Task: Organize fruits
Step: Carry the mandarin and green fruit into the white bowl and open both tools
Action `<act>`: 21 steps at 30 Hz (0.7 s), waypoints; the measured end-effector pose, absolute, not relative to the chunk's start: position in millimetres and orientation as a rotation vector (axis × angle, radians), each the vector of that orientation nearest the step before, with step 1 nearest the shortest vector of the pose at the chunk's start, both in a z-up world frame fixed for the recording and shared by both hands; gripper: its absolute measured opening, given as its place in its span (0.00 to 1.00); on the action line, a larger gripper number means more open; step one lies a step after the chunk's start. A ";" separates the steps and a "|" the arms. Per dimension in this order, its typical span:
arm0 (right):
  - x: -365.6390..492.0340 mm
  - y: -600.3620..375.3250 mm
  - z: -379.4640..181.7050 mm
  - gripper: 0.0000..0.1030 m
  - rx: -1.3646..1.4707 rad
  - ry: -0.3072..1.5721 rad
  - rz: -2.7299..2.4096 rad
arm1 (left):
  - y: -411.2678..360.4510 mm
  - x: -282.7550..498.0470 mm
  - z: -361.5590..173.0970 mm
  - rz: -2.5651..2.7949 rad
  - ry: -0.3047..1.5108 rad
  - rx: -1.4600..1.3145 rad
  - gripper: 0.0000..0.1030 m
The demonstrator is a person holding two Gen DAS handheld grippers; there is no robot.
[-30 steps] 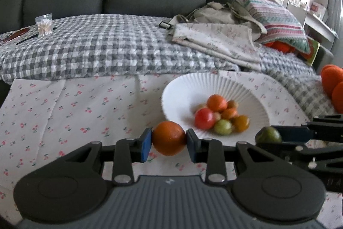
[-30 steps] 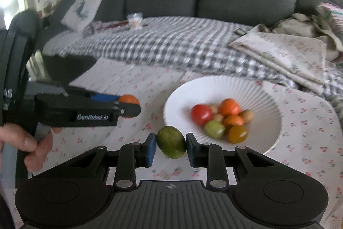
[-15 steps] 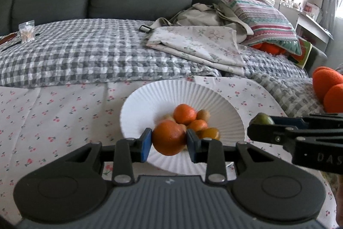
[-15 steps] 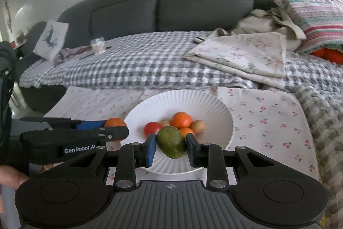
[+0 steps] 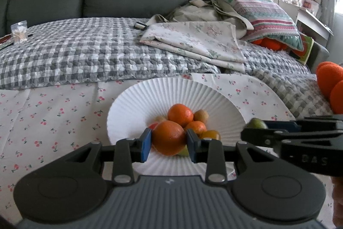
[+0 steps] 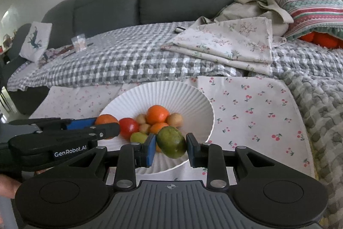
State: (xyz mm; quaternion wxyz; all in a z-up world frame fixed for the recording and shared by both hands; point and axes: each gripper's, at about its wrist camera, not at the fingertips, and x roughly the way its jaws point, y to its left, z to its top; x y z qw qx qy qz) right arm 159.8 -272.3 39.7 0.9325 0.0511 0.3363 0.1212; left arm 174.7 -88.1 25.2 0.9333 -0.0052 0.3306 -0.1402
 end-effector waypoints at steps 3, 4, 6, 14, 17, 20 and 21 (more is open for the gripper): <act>164.9 -267.7 33.0 0.28 0.085 0.698 0.252 | -91.6 176.1 20.4 -0.311 0.683 0.008 0.32; 166.4 -266.9 31.5 0.28 0.081 0.701 0.251 | -92.6 176.4 19.5 -0.313 0.683 0.014 0.32; 169.1 -266.2 27.8 0.28 0.078 0.706 0.245 | -94.1 178.6 16.7 -0.321 0.687 0.022 0.32; 176.1 -264.6 13.8 0.28 0.061 0.728 0.235 | -96.6 181.7 9.0 -0.343 0.704 0.040 0.33; 176.4 -263.0 11.7 0.28 0.057 0.725 0.239 | -96.9 181.8 8.7 -0.347 0.706 0.047 0.33; 176.7 -263.8 10.9 0.29 0.063 0.720 0.244 | -94.4 179.9 10.6 -0.350 0.690 0.039 0.47; 176.9 -264.6 11.0 0.33 0.068 0.721 0.242 | -92.6 179.3 12.6 -0.346 0.682 0.030 0.50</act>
